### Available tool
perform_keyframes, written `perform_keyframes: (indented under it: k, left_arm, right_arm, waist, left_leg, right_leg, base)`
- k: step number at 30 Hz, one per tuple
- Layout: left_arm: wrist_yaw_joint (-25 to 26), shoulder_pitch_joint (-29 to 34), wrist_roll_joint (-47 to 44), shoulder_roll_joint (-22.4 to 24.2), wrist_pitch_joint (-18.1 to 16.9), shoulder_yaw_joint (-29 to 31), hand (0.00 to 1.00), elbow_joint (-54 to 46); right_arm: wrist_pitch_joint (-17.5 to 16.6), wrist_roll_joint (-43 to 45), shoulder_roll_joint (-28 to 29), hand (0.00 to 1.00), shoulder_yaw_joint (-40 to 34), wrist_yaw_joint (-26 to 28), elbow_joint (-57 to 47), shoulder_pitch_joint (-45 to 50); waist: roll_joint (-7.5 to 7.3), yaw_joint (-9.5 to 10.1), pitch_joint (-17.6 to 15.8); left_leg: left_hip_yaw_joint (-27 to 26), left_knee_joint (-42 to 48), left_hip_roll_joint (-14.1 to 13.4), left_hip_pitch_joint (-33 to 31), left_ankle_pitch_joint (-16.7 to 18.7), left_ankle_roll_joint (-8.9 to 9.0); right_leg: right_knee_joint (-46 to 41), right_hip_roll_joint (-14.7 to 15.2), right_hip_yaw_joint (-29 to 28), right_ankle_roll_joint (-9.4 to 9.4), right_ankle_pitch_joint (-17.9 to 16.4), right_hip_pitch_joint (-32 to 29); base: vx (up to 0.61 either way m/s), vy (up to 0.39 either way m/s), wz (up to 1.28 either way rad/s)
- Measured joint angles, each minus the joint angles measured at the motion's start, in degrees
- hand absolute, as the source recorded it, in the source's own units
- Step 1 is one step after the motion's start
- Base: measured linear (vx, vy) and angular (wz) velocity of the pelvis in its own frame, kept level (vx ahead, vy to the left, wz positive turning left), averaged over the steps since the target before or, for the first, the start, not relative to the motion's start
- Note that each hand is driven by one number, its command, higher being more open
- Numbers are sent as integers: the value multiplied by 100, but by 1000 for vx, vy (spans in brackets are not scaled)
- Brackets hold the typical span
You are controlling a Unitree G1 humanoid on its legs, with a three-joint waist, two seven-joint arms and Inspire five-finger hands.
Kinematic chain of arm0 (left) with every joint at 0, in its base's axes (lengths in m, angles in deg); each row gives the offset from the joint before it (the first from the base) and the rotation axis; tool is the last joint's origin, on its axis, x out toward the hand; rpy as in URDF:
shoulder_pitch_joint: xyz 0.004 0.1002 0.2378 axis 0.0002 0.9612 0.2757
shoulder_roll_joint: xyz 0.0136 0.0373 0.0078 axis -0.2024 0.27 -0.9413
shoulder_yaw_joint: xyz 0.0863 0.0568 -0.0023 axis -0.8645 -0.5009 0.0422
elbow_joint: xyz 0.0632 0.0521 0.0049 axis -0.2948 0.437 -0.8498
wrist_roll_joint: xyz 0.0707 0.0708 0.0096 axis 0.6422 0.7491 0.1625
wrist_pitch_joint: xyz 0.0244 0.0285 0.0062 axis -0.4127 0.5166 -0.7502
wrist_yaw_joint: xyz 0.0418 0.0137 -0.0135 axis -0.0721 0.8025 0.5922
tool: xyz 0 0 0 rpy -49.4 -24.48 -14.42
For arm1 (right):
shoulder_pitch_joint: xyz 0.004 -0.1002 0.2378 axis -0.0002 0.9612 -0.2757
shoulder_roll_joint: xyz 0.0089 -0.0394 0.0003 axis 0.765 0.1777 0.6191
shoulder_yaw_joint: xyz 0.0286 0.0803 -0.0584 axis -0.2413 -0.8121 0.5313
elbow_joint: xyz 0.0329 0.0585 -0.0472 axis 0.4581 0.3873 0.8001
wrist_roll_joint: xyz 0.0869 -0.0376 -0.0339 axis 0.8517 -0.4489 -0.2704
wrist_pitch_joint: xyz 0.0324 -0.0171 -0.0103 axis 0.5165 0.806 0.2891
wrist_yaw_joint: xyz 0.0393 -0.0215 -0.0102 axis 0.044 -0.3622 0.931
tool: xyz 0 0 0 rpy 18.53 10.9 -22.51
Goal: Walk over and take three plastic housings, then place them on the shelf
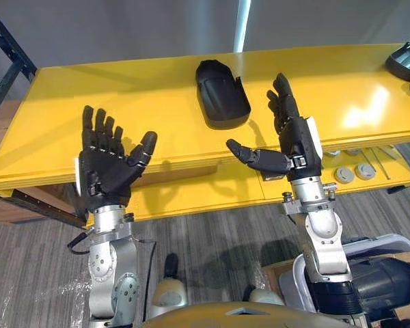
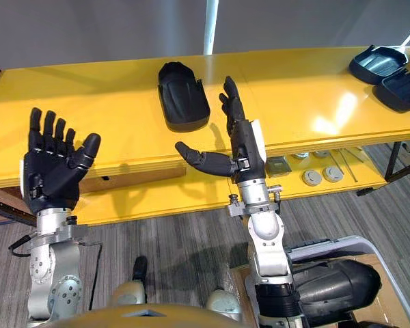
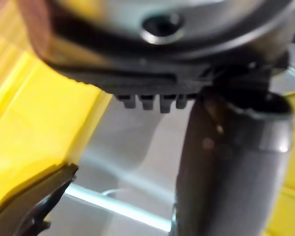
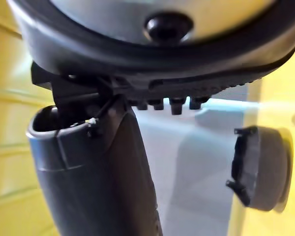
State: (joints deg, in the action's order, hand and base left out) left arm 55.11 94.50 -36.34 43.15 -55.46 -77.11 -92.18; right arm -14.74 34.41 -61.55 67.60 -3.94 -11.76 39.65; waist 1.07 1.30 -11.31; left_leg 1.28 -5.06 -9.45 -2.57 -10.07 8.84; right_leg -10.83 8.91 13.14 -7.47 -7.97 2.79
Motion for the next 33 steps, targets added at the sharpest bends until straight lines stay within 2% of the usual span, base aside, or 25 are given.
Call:
perform_keyframes:
  k: [4, 9, 16, 23, 28, 32, 33]
  left_arm:
    - [-21, -144, 7, -137, 5, -110, 100, 0]
    - [53, -497, 4, -365, 15, -209, 100, 11]
    - [58, -662, 1, -487, 15, -303, 100, 204]
    - [49, -743, -2, -622, 15, -314, 100, 294]
    - [53, -745, -5, -679, 16, -326, 100, 481]
    - [62, -749, -11, -689, 16, -402, 100, 533]
    - [68, -749, -14, -689, 16, -434, 100, 566]
  right_arm:
    - [161, -357, -466, 100, -53, -130, 54, -279]
    - [390, -1112, -959, 100, -68, -123, 610, -1210]
    - [478, -1131, -1793, 100, 169, -32, 1302, -2298]
    - [518, -1353, -2002, 100, 661, 83, 1820, -2991]
    - [705, -1349, -2034, 100, 1063, 285, 2454, -3437]
    - [769, -1339, -2299, 100, 1262, 361, 2998, -3931]
    - [783, -1330, -2373, 0, 1280, 383, 3123, -4070]
  waist:
    - [27, -21, -22]
    - [48, -6, -168]
    - [95, 2, -426]
    - [123, 4, -696]
    - [141, 23, -714]
    - [216, 91, -922]
    - [239, 105, -962]
  left_leg:
    - [-80, -3, -10, -136, 19, -26]
    - [-76, 0, 0, -302, -139, -60]
    - [51, 17, 100, -481, -258, -96]
    - [114, 2, 99, -486, -313, -92]
    - [131, 0, 99, -492, -286, -86]
    - [135, 15, 105, -498, -310, -125]
    - [135, 16, 111, -496, -350, -167]
  right_leg:
    - [-12, -1, -84, -1, 30, -203]
    - [-68, 7, -90, -47, 140, -377]
    - [-231, 112, 0, -44, 128, -549]
    - [-360, 124, 46, -38, 121, -574]
    - [-401, 128, 55, -43, 123, -583]
    - [-421, 138, 70, -53, 132, -585]
    - [-427, 146, 70, -55, 134, -585]
  base:
    - [-85, 15, -9]
    - [-47, 8, 1]
    - [-13, 0, 9]
    - [-52, -4, 4]
    - [-46, -7, 2]
    - [-29, -7, 2]
    - [0, 0, 0]
